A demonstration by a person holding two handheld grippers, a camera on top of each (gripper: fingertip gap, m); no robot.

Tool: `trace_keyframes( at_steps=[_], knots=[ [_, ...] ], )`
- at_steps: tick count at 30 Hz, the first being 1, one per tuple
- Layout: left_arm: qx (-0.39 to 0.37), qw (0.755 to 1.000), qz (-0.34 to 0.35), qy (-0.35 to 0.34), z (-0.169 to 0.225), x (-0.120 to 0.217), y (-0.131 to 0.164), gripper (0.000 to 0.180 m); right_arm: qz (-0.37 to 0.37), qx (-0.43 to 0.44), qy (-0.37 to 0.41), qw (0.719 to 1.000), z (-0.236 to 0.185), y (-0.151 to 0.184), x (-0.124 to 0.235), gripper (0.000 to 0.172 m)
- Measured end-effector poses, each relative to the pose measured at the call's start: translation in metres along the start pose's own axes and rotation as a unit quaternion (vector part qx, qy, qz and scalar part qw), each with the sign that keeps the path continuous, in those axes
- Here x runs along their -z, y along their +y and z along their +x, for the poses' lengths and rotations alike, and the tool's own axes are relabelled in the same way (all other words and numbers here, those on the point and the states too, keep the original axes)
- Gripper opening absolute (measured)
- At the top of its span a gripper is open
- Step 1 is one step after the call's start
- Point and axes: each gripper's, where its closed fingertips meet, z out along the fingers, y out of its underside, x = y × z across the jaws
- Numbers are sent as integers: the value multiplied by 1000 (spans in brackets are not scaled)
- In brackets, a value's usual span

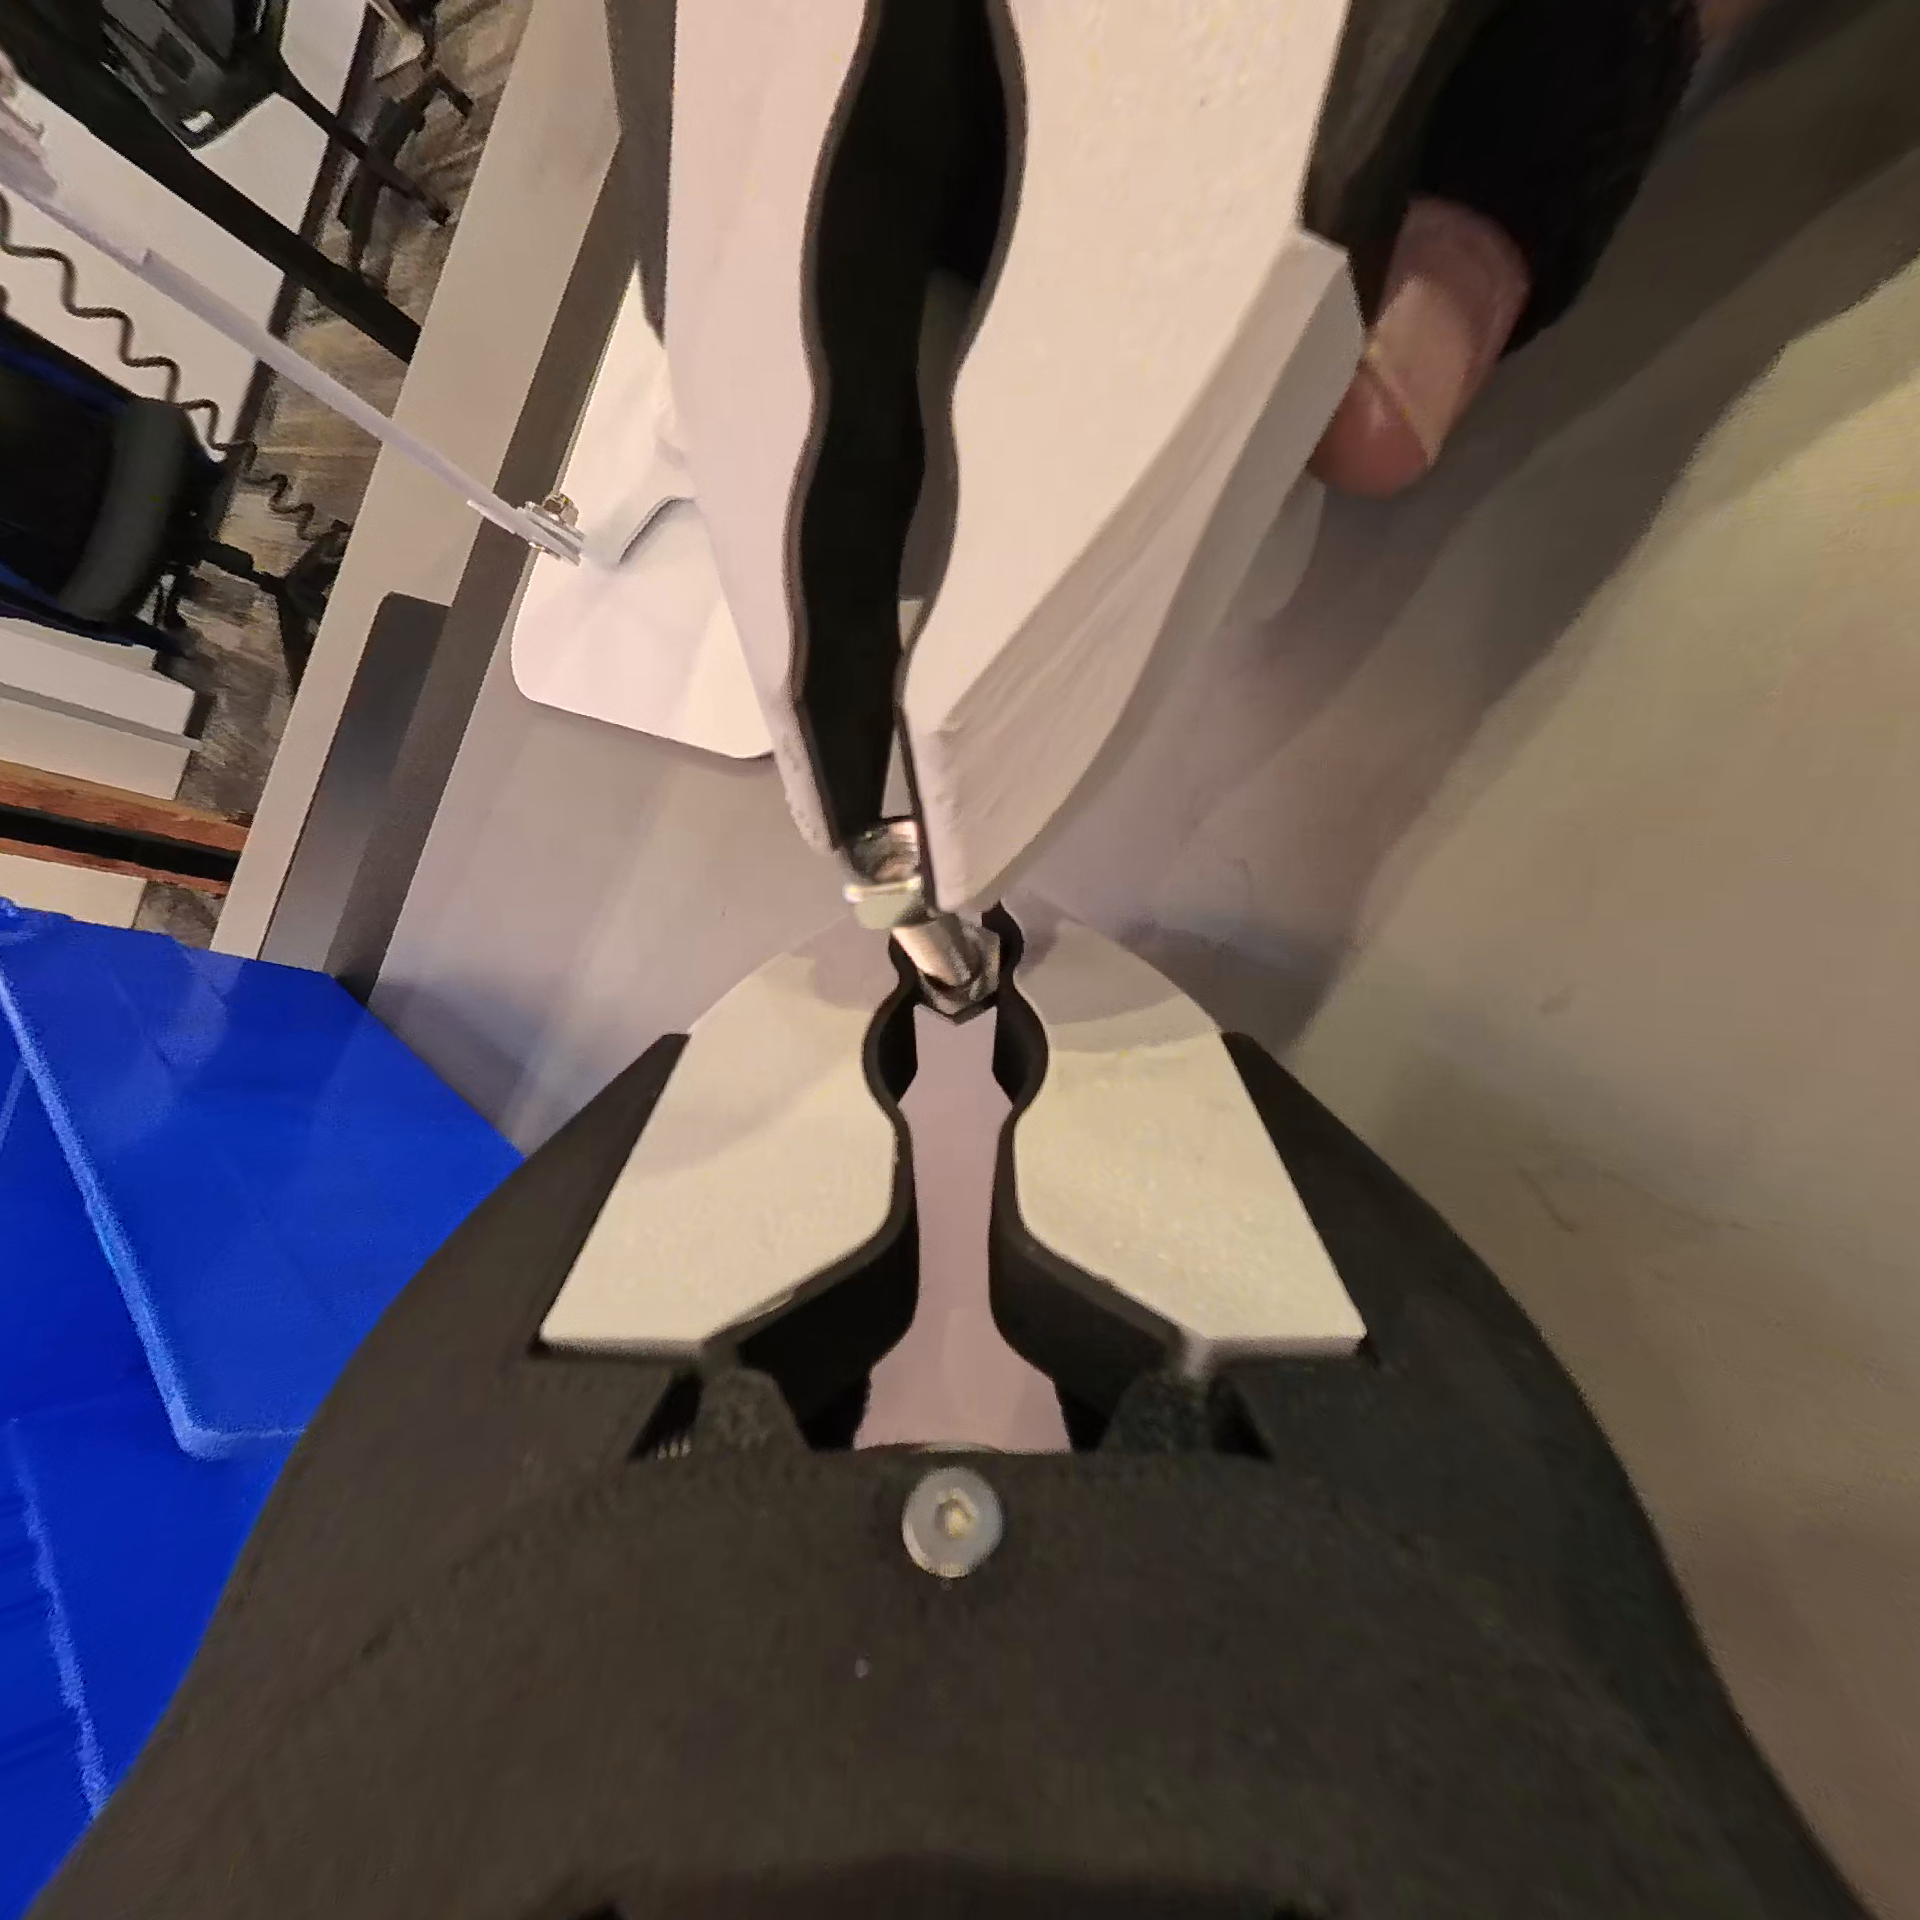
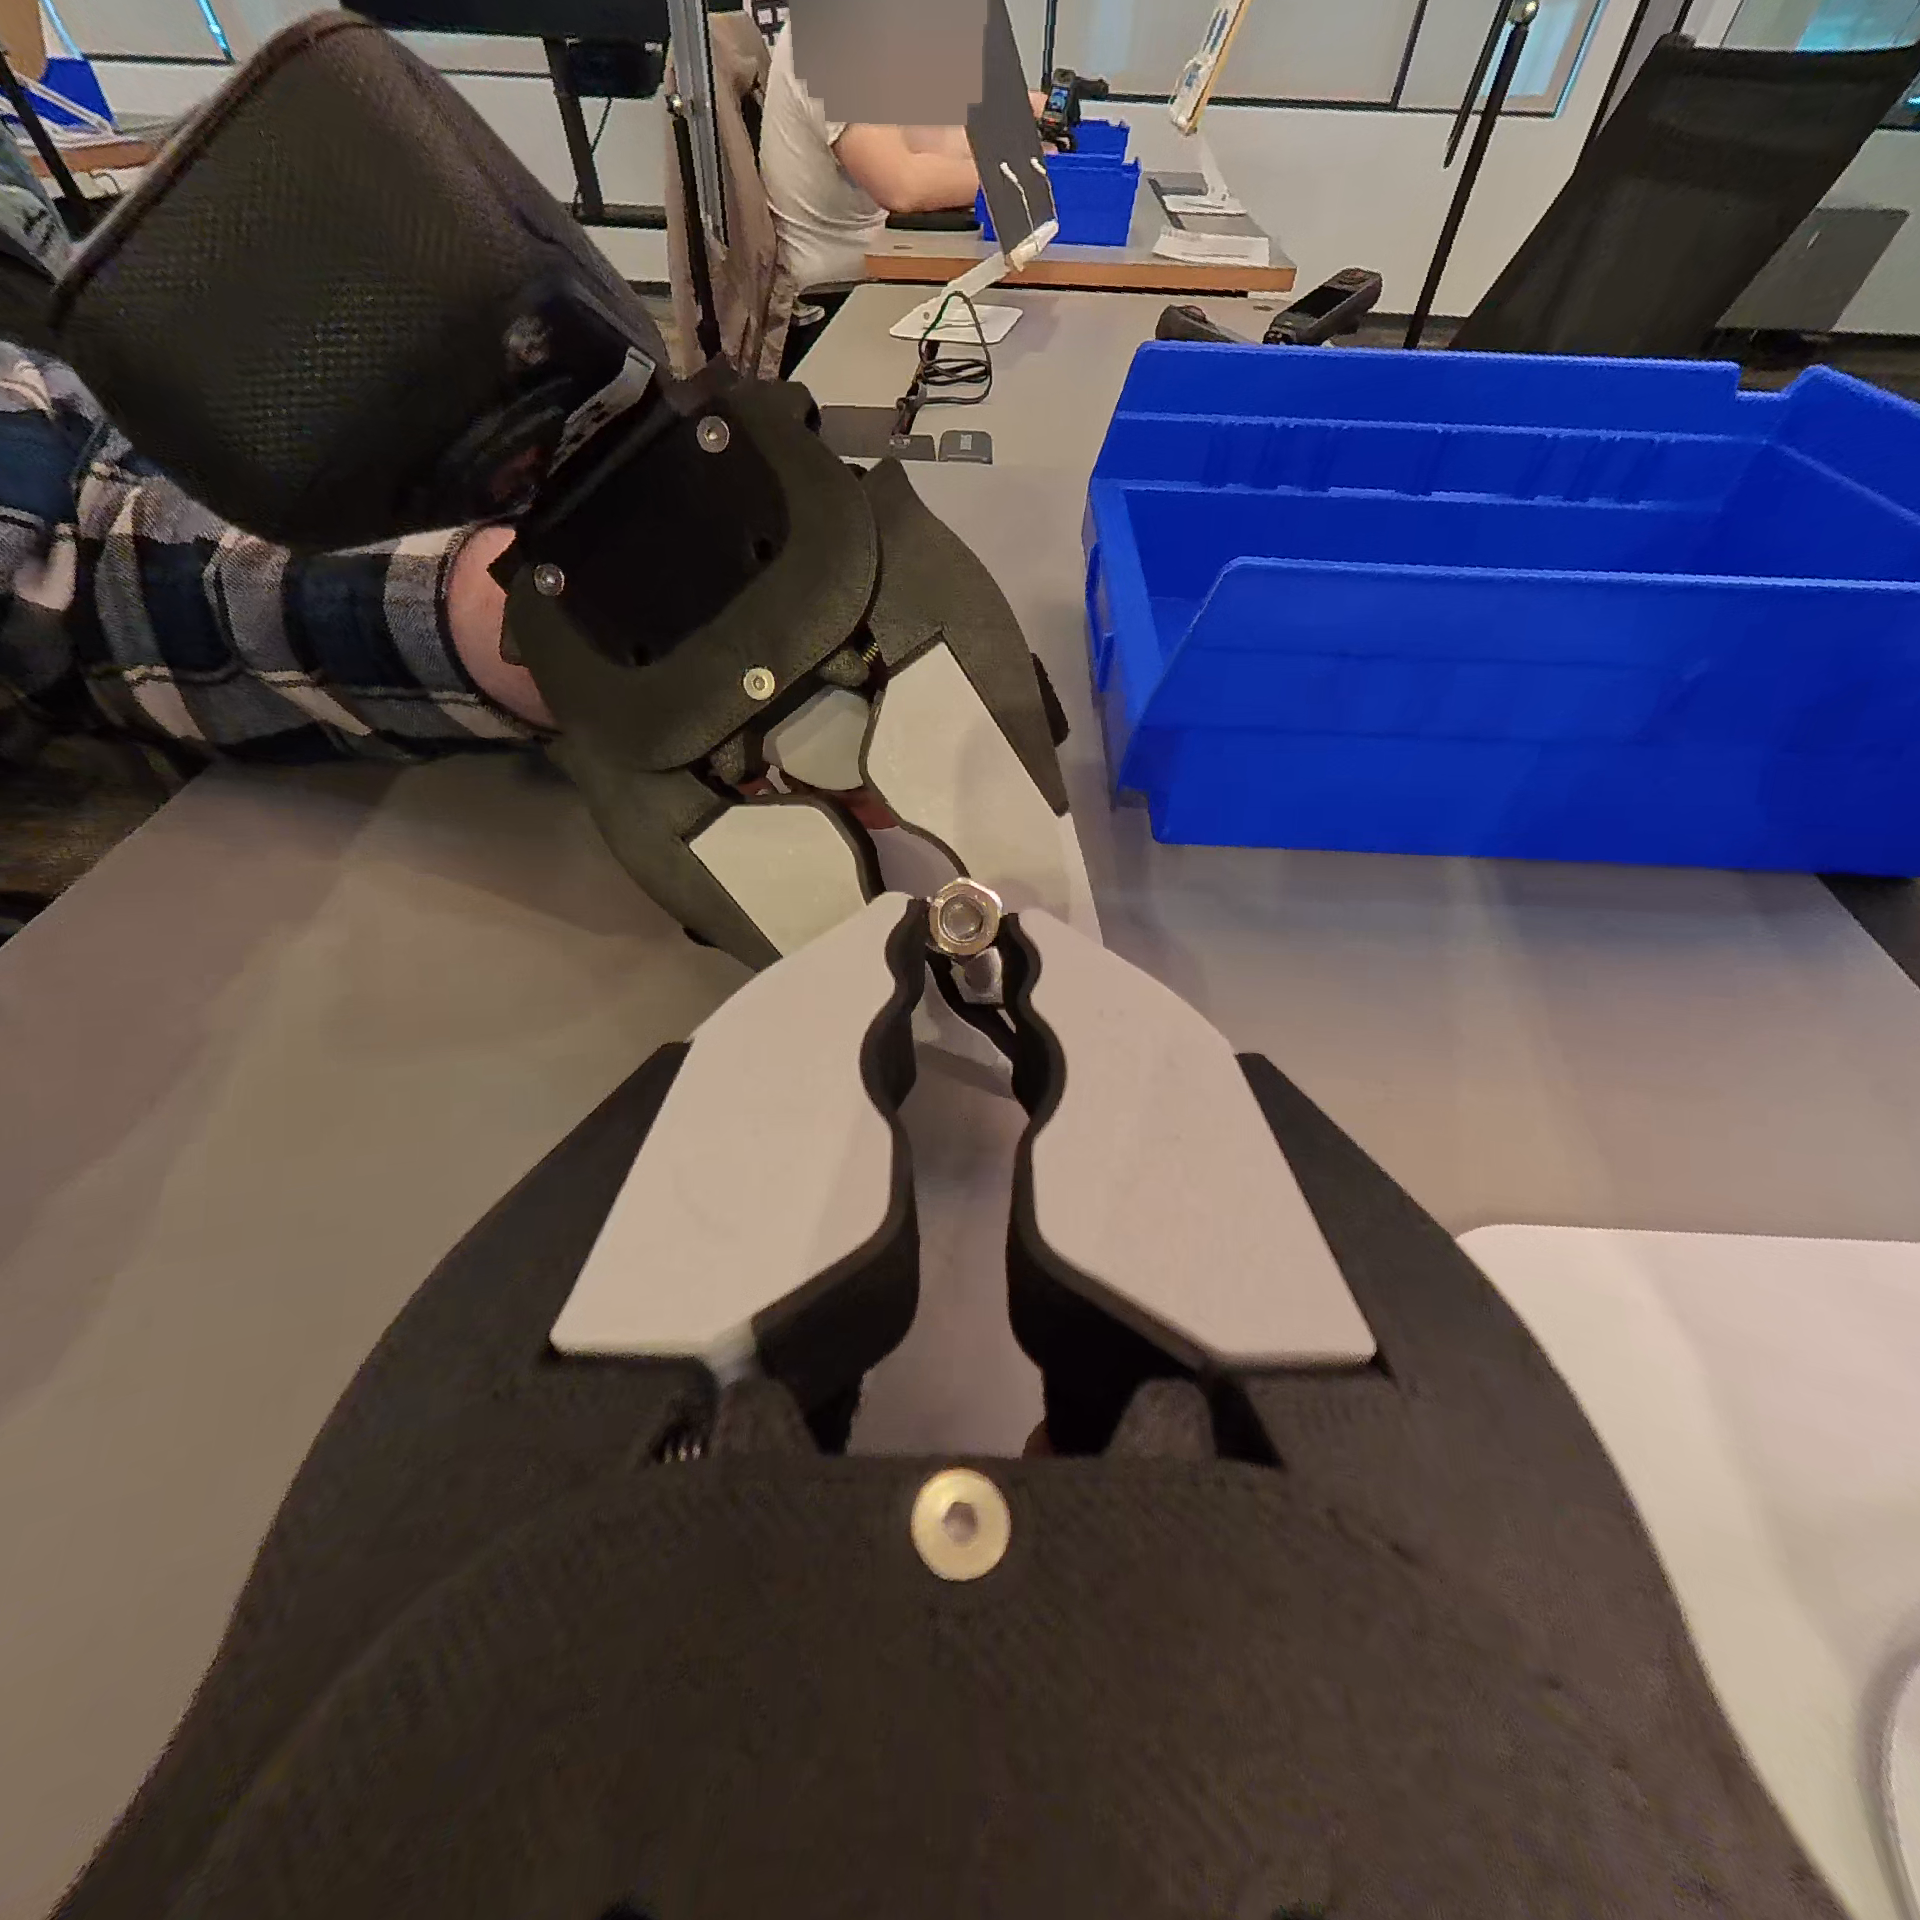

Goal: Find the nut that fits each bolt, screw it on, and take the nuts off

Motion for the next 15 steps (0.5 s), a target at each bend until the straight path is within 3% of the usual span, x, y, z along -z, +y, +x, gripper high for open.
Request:
trace_keyframes(
  at_steps=[15],
  knots=[
    [3, 1000, 2, 8, 1, -4, -1, 9, -15, 18, 9, 1000, -1, 2, -1, 14]
  ],
)
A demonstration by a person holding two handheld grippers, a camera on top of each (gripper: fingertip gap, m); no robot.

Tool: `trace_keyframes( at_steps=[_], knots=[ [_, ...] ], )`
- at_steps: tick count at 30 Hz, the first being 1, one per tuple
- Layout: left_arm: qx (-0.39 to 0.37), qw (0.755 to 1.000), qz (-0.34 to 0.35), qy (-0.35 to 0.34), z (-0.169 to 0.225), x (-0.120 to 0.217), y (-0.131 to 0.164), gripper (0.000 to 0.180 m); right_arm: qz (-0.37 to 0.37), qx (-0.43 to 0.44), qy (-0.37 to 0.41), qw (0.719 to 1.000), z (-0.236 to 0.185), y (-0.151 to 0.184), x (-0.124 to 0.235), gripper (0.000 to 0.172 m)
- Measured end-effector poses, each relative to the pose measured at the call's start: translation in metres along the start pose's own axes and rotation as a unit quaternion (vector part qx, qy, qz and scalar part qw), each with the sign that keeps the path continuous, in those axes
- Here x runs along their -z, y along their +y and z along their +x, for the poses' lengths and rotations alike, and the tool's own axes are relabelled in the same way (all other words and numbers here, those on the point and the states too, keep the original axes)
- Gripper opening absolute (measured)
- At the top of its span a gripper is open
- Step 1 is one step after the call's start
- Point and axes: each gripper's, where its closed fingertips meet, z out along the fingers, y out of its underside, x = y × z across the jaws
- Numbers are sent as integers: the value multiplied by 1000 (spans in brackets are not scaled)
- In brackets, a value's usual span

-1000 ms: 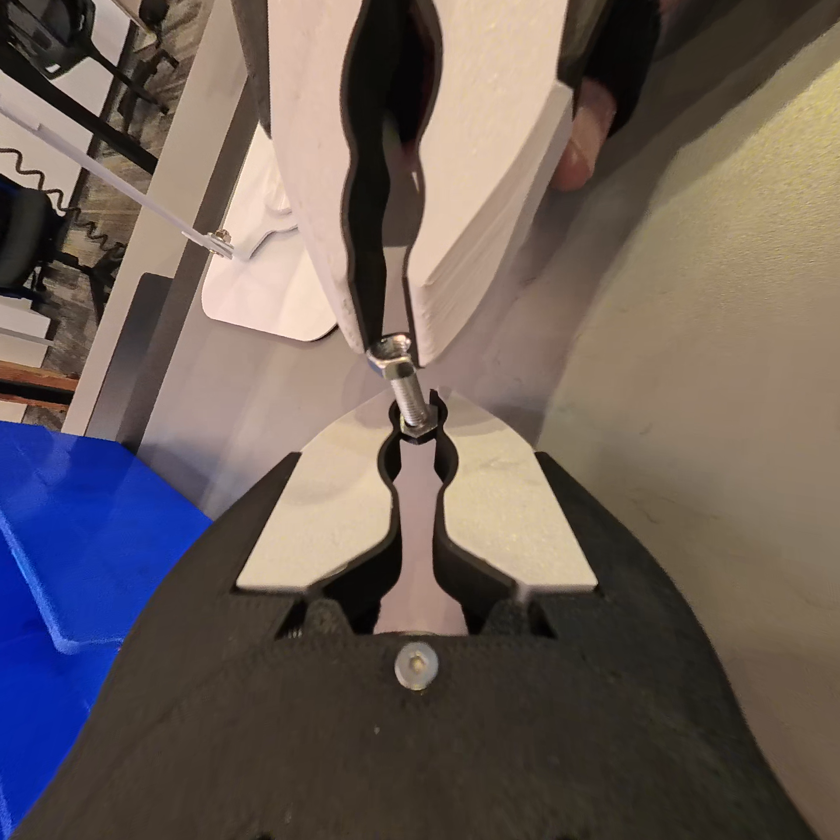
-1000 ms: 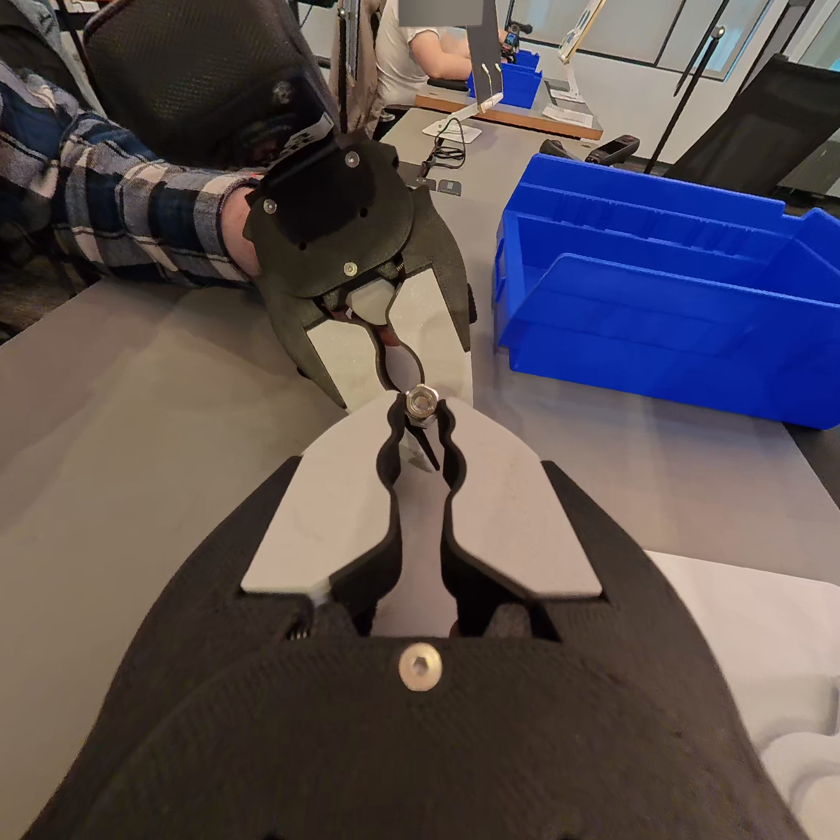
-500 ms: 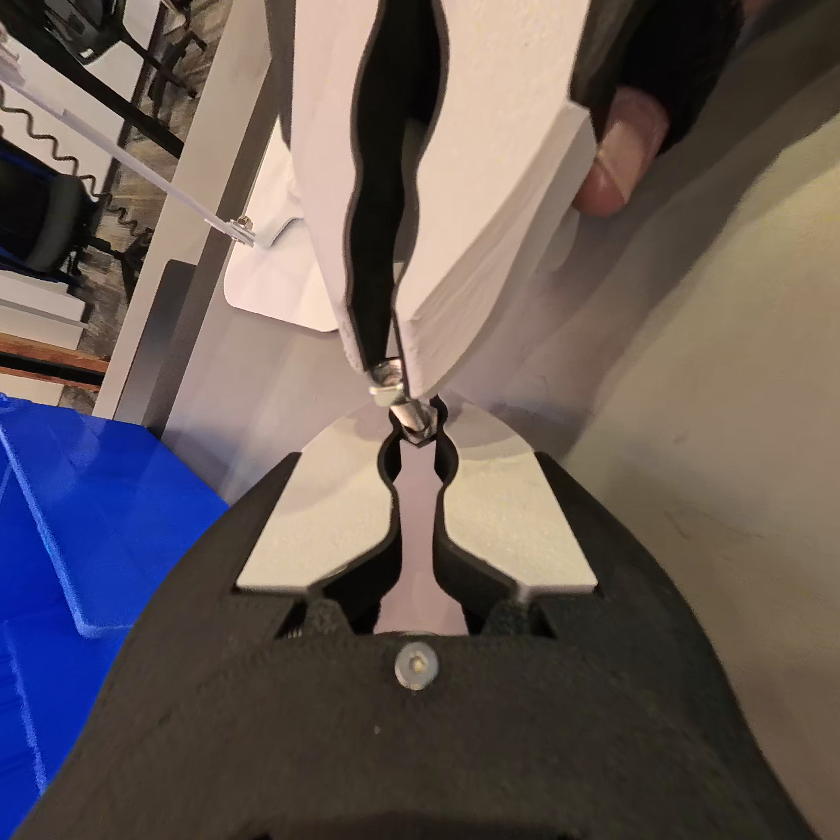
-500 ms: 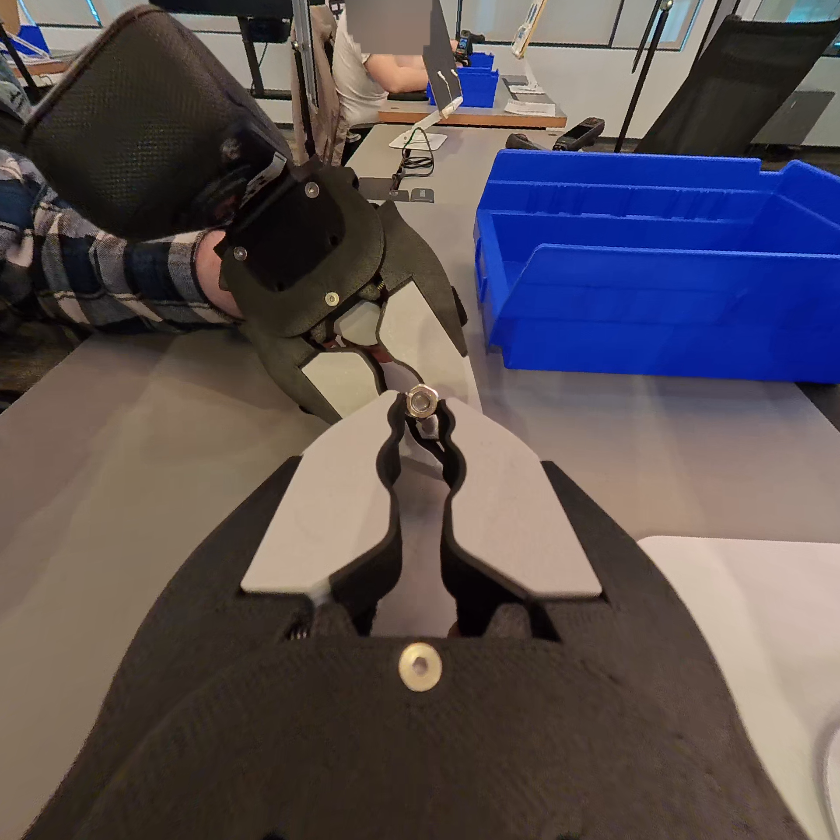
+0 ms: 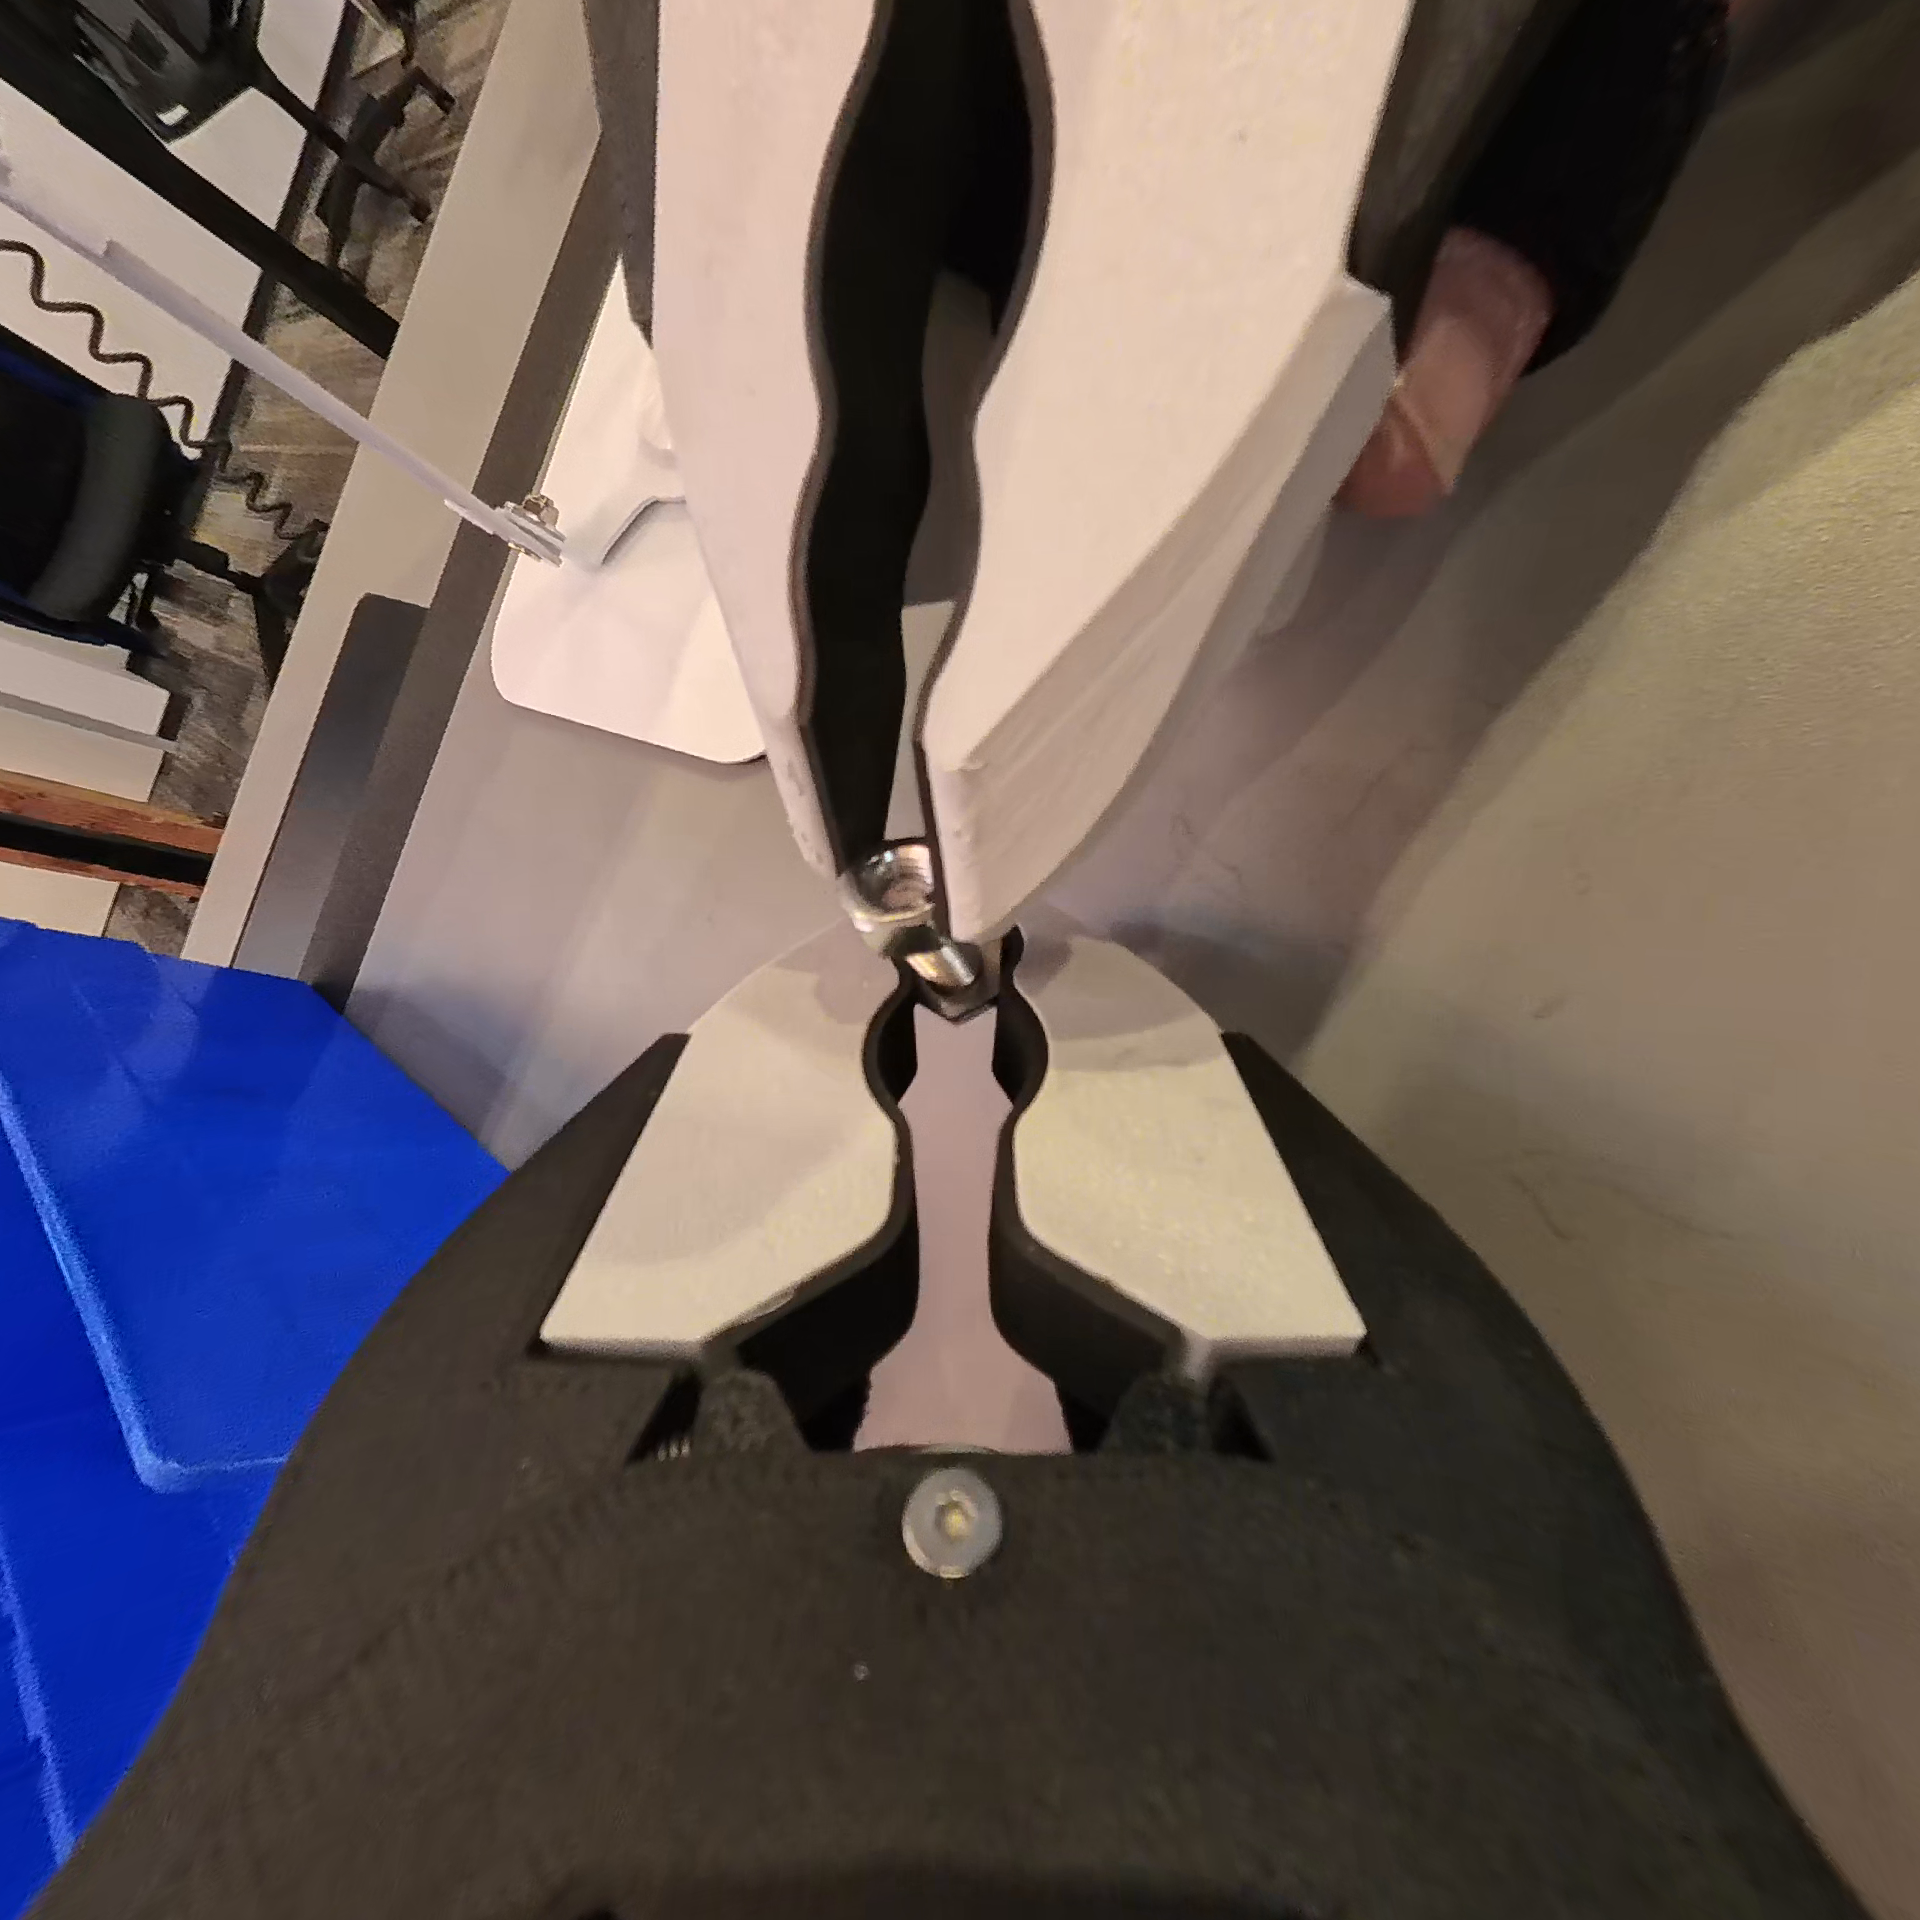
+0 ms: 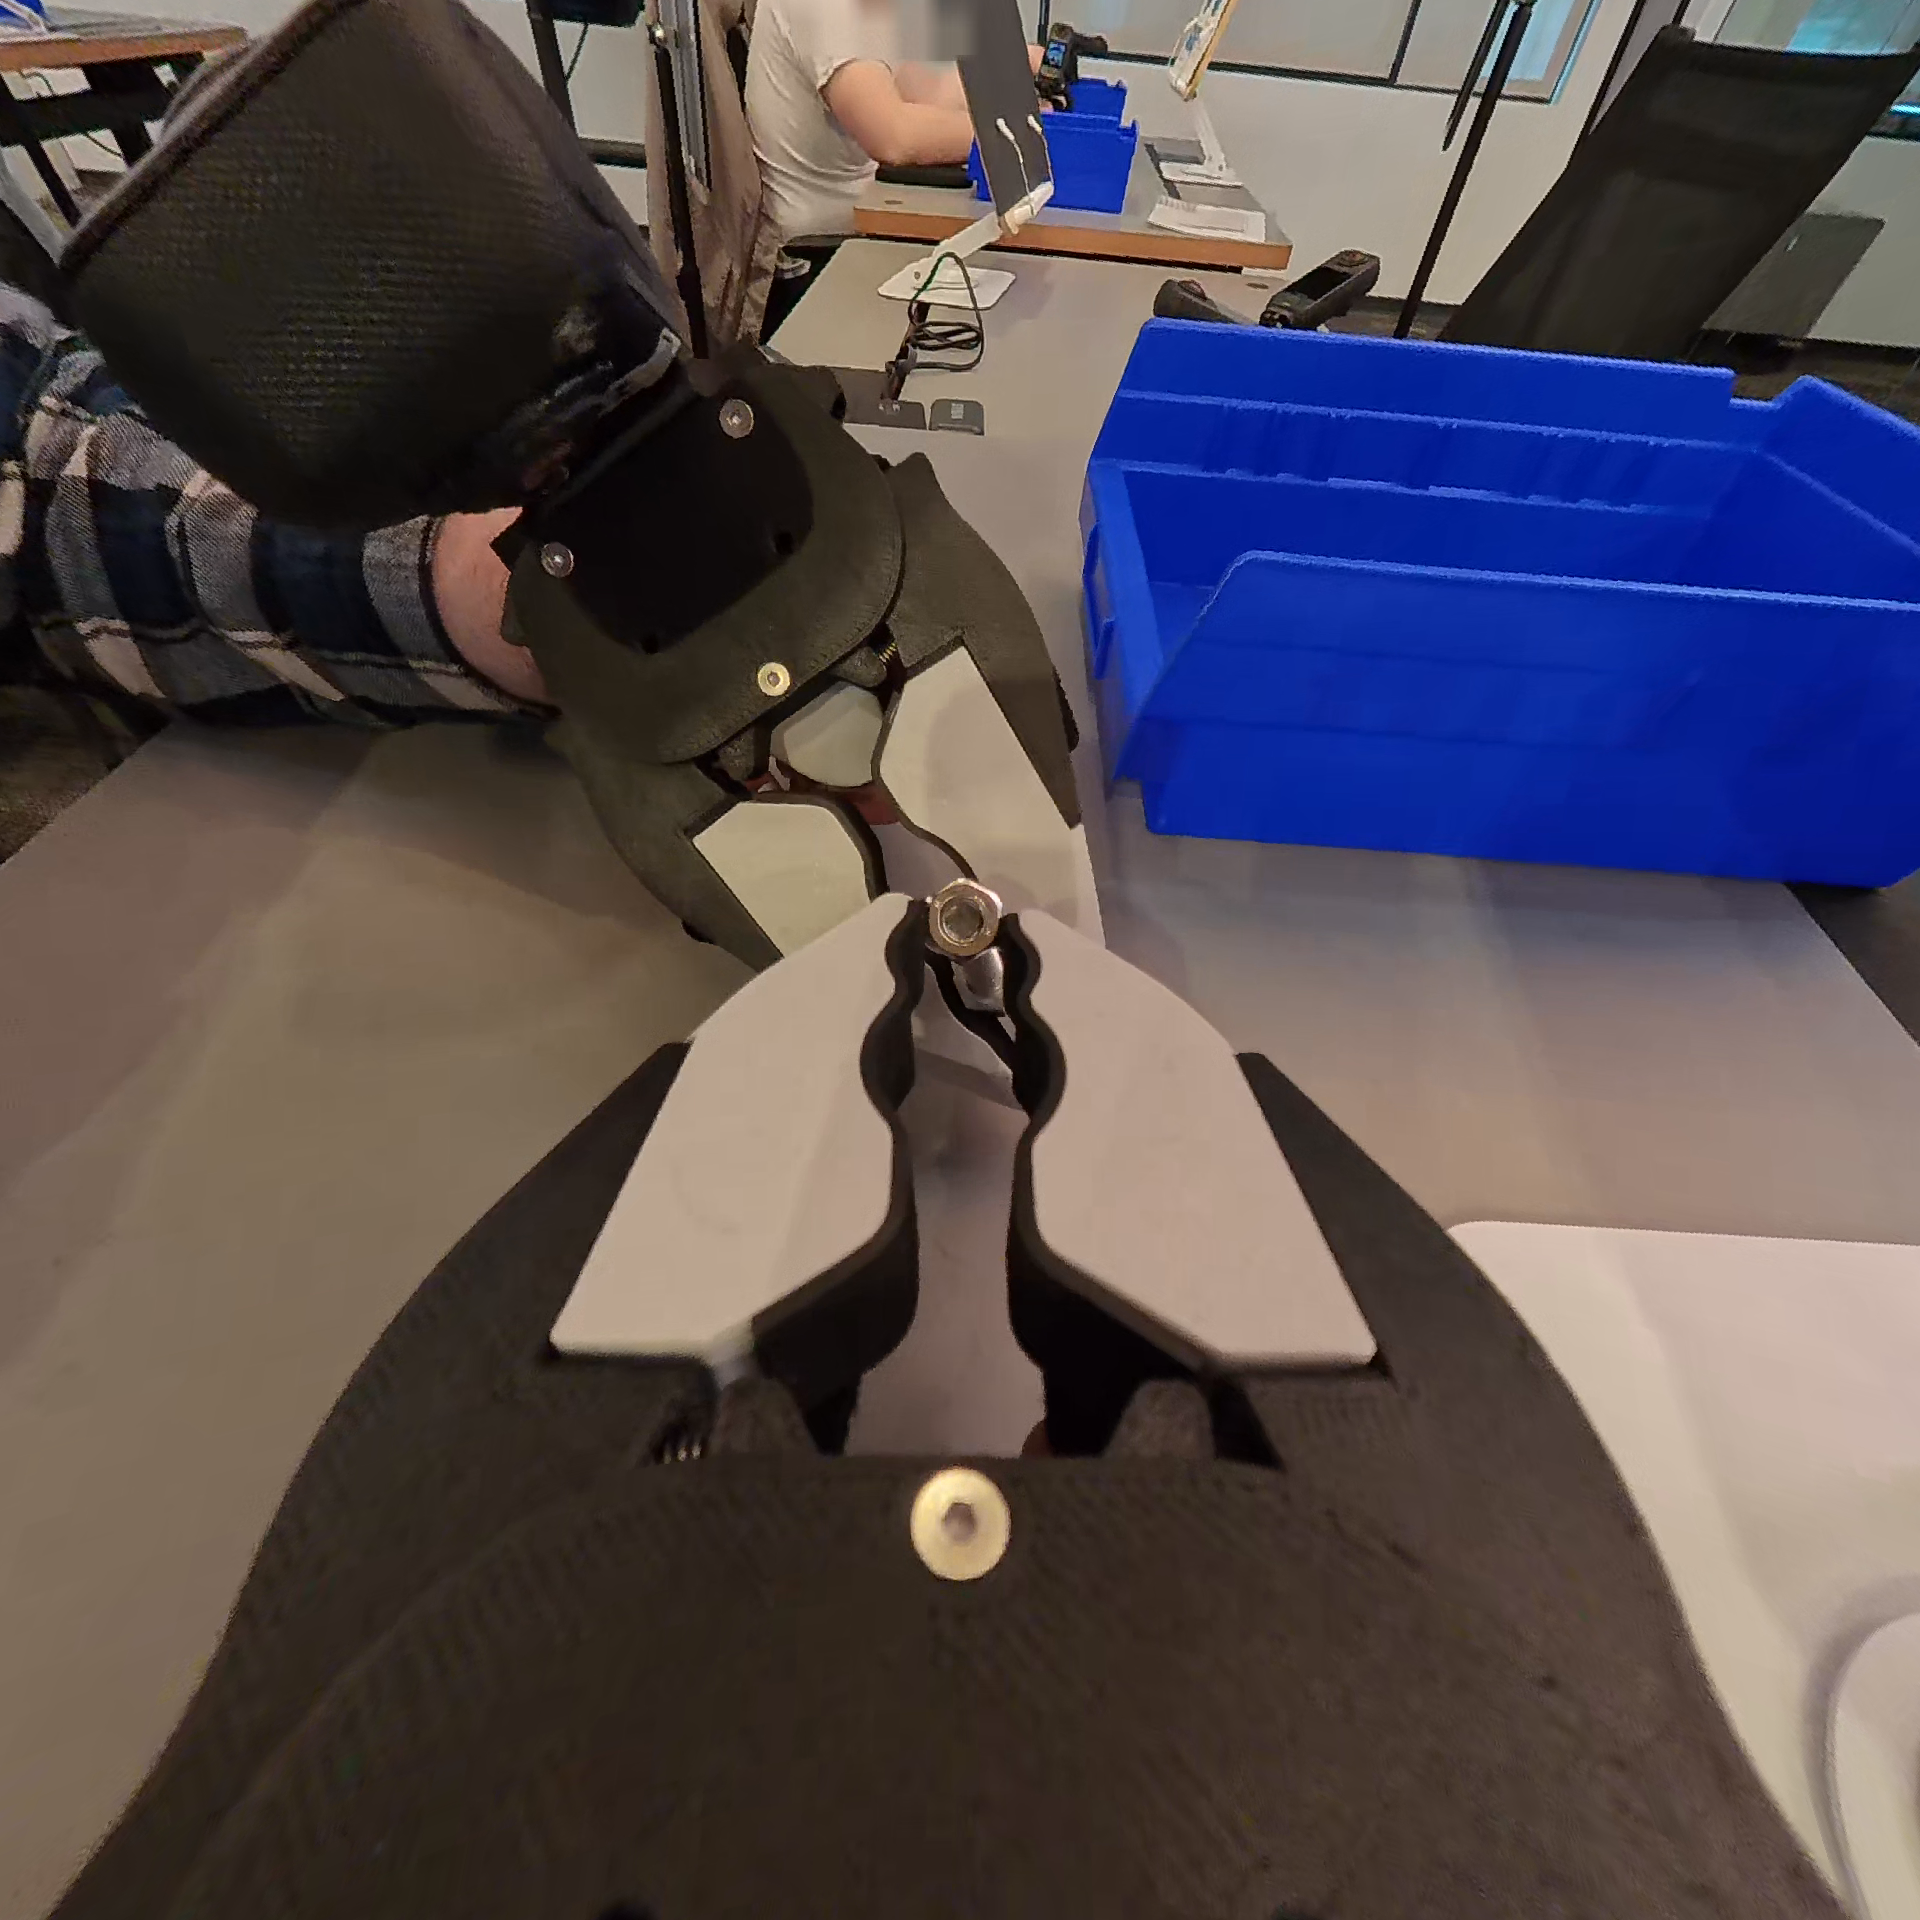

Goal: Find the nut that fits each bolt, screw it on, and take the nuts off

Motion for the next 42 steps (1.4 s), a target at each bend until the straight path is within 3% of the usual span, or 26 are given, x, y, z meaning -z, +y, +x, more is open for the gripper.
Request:
trace_keyframes(
  at_steps=[42],
  knots=[
    [9, 1000, 5, 16, 3, -6, -3, 8, -7, -3, -6, 1000, -4, 2, -2, 19]
  ],
)
